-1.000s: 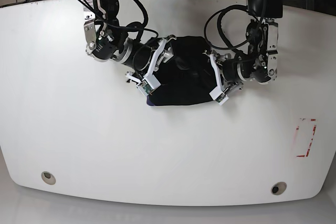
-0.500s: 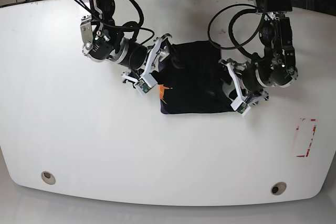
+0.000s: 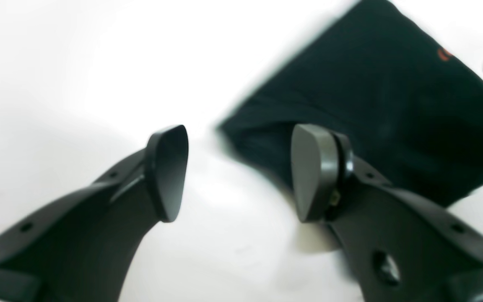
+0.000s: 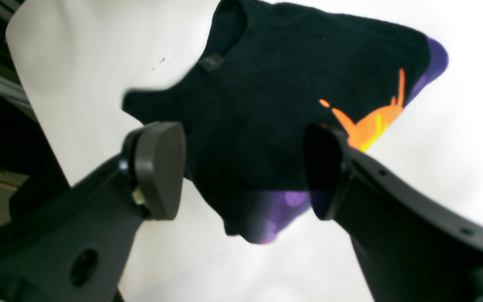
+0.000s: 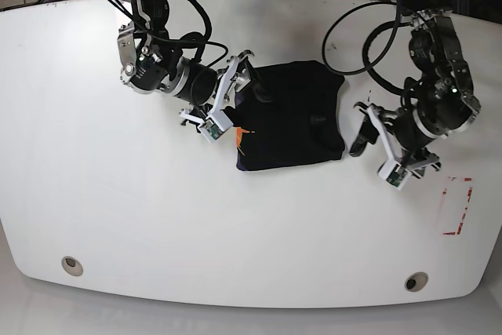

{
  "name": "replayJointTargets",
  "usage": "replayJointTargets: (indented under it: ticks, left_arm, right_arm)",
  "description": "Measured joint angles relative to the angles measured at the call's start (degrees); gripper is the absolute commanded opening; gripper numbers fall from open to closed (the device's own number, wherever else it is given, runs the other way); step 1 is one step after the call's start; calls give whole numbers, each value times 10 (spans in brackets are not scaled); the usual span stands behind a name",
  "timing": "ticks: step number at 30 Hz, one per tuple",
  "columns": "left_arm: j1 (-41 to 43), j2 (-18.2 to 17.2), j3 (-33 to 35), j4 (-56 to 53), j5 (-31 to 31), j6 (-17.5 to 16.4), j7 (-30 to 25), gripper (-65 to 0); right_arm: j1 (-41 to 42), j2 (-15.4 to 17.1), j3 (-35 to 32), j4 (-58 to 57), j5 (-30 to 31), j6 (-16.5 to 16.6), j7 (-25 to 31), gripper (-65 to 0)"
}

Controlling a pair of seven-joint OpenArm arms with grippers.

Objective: Layout the t-shirt on the table in an organized manner, then fold the t-shirt properly
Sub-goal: 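Release the left gripper and regrasp the folded bundle's edge, then fold the bundle over again with both grippers into a compact square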

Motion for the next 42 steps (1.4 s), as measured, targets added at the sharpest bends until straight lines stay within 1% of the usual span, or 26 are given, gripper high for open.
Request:
replayJointTargets:
  ticks: [4, 7, 9, 11, 14, 17, 18, 20, 22, 24, 26, 28, 33, 37, 40, 42]
  left_arm:
    - [-20, -35, -6, 3, 8, 0, 7, -283]
    - [-38, -40, -6, 3, 7, 0, 3, -283]
    - [-42, -36, -2, 3, 6, 0, -3, -283]
    - [-43, -19, -1, 3, 7, 0, -2, -283]
    - [-36, 27, -3, 3, 15, 0, 2, -283]
    - [-19, 77, 13, -2, 16, 0, 2, -289]
    - [-12, 88, 23, -3, 16, 0, 1, -300]
    - [3, 111, 52, -6, 25, 0, 2, -343]
    - [18, 127, 78, -8, 44, 0, 2, -406]
    - [35, 142, 96, -10, 62, -1, 0, -453]
    - [49, 153, 110, -13, 92, -1, -4, -482]
    - [64, 158, 118, -15, 109, 0, -4, -501]
    - [100, 159, 123, -16, 124, 0, -2, -506]
    - [118, 147, 123, -16, 126, 0, -2, -506]
    - [129, 136, 123, -16, 125, 0, -3, -504]
    - [133, 133, 122, -21, 125, 0, -2, -504]
  right_arm:
    - [5, 2, 2, 0, -5, 0, 0, -227]
    - [15, 3, 0, 0, -3, 0, 0, -227]
    - [24, 7, 0, -1, 0, 0, 0, -227]
    - [35, 10, 0, -9, 0, 0, 3, -228]
    - [54, 11, 1, -30, -3, -1, 8, -228]
    - [72, 10, 1, -57, -2, -3, 44, -230]
    - [76, 10, 0, -66, -2, -5, 54, -233]
    - [89, 10, 0, -88, 1, -4, 81, -263]
    - [103, 10, 0, -110, 0, -5, 99, -323]
    - [120, 10, -1, -136, -3, -5, 110, -379]
    - [139, 11, -2, -163, -1, -4, 122, -419]
    - [155, 12, -1, -188, 0, -3, 130, -450]
    - [181, 11, -1, -233, -2, -4, 141, -450]
    - [184, 9, -3, -258, -2, -4, 166, -450]
    - [185, 10, -25, -276, -2, -5, 186, -452]
    - [185, 12, -49, -293, -2, -5, 210, -453]
